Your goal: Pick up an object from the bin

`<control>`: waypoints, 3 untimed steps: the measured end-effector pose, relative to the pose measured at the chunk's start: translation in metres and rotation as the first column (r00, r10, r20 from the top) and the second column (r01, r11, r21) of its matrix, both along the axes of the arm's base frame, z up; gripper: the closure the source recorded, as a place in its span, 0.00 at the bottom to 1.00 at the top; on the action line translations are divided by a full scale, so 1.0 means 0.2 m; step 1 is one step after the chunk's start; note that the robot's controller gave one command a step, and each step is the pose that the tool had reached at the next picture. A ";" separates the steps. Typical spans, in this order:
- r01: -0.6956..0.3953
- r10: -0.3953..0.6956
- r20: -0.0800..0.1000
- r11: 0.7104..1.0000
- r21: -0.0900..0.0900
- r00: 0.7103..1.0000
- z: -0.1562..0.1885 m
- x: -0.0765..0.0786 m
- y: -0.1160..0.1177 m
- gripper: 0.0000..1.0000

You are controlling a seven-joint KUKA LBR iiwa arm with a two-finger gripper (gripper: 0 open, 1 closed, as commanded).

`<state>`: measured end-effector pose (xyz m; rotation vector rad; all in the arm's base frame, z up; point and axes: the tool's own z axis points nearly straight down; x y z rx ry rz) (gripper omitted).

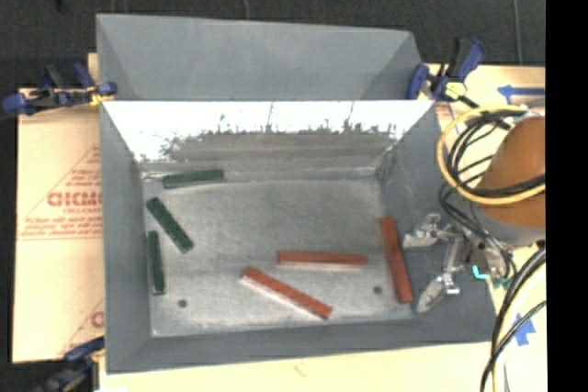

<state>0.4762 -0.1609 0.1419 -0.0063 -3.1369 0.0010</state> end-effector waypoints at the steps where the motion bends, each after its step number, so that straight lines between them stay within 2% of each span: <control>1: -0.004 0.004 0.007 1.000 -0.002 1.000 0.02 0.01 0.00 0.00; 2: 0.322 -0.322 0.011 0.947 0.002 0.947 -0.17 0.12 0.01 0.00; 3: 0.420 -0.420 0.010 0.907 0.009 0.907 -0.29 0.17 0.04 0.00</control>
Offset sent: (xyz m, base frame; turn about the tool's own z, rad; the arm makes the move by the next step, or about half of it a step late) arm 0.0423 0.0058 -0.0719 0.6400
